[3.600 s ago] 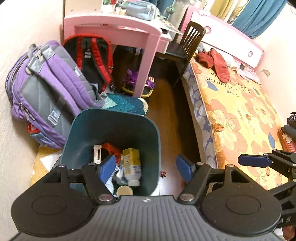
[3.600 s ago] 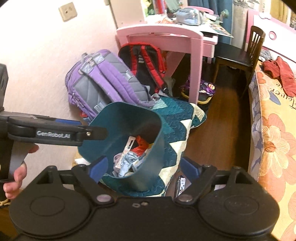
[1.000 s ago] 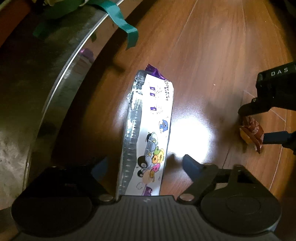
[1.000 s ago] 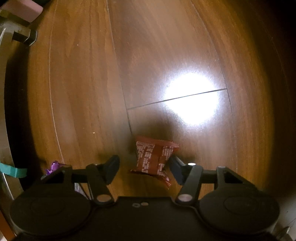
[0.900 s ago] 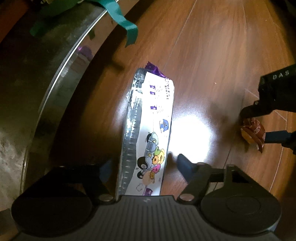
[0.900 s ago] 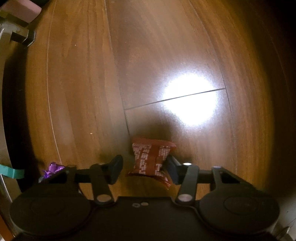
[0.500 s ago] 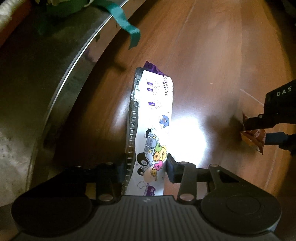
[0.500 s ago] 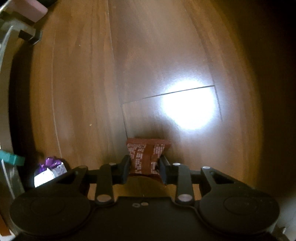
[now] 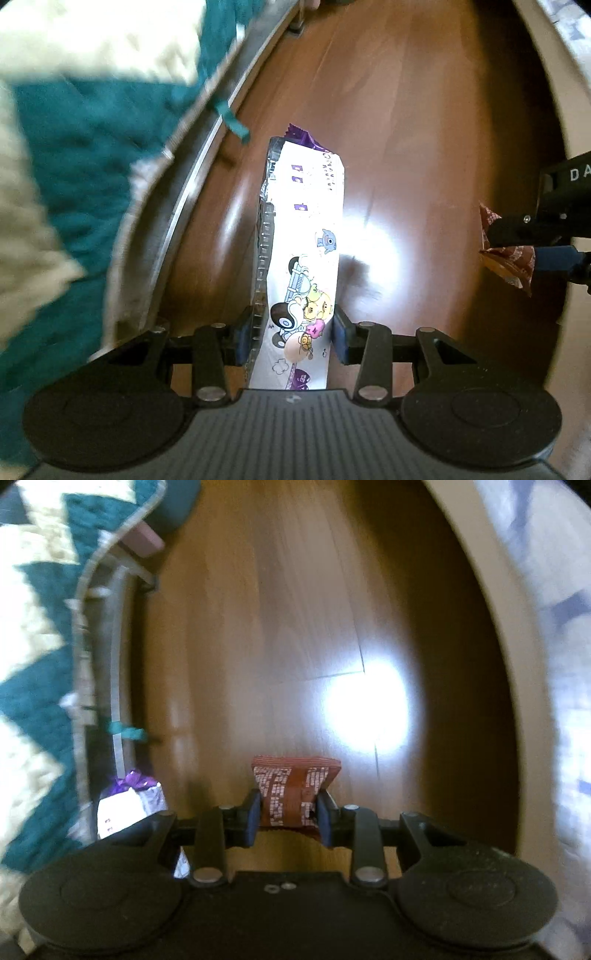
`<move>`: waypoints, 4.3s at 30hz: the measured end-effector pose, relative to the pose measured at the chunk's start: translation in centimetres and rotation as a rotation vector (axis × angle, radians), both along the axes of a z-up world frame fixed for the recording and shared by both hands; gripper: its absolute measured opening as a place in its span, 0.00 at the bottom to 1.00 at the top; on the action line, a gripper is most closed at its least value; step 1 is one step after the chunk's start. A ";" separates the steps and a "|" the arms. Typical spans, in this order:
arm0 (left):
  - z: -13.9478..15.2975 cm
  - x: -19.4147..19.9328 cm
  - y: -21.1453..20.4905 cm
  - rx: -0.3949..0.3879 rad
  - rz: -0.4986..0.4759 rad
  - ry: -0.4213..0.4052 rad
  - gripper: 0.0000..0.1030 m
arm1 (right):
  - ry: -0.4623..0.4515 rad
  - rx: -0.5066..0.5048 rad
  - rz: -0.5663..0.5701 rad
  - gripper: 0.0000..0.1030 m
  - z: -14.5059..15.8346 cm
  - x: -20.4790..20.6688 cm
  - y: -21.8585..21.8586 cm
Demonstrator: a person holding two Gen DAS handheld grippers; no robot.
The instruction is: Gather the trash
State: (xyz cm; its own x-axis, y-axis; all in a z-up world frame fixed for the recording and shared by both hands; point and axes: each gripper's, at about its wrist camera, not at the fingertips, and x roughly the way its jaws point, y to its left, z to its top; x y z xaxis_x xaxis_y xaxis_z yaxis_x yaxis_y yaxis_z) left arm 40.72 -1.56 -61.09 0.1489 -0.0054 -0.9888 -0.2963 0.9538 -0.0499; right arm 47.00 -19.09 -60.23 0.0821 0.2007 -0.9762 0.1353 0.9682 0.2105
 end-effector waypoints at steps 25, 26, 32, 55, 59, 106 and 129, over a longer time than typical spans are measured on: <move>38.5 -5.9 1.2 -0.125 -0.170 -0.239 0.40 | -0.287 0.047 0.264 0.29 39.8 -10.5 -1.0; 39.5 -6.1 1.7 -0.126 -0.168 -0.252 0.40 | -0.305 0.049 0.281 0.29 40.8 -11.0 -0.6; 45.1 -7.9 5.0 -0.138 -0.114 -0.334 0.40 | -0.394 0.075 0.388 0.29 45.7 -12.8 2.1; 51.7 -10.3 24.8 -0.032 0.075 -0.411 0.40 | -0.550 0.077 0.809 0.28 50.5 -14.0 25.4; 50.0 -9.3 27.7 -0.030 0.082 -0.364 0.40 | -0.514 0.038 0.851 0.28 48.3 -13.7 28.4; 41.6 -4.3 28.9 -0.080 -0.125 -0.173 0.59 | -0.372 -0.067 0.750 0.42 41.9 -13.7 32.8; 57.6 -17.2 27.3 0.060 -0.150 -0.563 0.65 | -0.695 0.126 0.635 0.58 55.5 -23.3 25.9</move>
